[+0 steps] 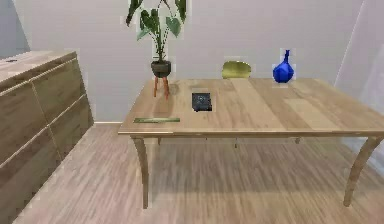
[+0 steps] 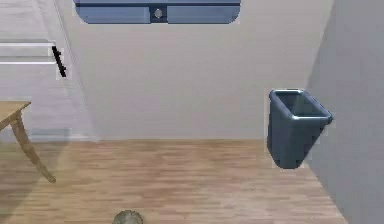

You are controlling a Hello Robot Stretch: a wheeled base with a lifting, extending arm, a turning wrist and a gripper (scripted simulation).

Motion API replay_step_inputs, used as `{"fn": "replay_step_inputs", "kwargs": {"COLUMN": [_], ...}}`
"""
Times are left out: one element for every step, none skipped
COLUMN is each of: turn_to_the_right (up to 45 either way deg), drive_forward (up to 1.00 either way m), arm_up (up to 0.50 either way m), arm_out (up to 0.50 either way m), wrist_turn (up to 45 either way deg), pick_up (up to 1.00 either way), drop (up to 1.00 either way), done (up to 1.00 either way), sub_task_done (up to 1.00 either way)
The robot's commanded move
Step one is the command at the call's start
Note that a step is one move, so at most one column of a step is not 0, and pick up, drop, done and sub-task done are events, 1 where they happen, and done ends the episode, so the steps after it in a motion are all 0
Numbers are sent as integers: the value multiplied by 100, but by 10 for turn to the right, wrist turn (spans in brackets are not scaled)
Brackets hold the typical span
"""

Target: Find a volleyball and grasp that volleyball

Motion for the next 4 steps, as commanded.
{"fn": "replay_step_inputs", "kwargs": {"turn_to_the_right": [-210, 0, 0, 0], "drive_forward": [0, 0, 0, 0], "arm_up": [0, 16, 0, 0], "arm_out": [0, 0, 46, 0], "wrist_turn": [0, 0, 0, 450], "pick_up": [0, 0, 0, 0], "drop": [0, 0, 0, 0], "done": [0, 0, 0, 0], "sub_task_done": [0, 0, 0, 0]}}
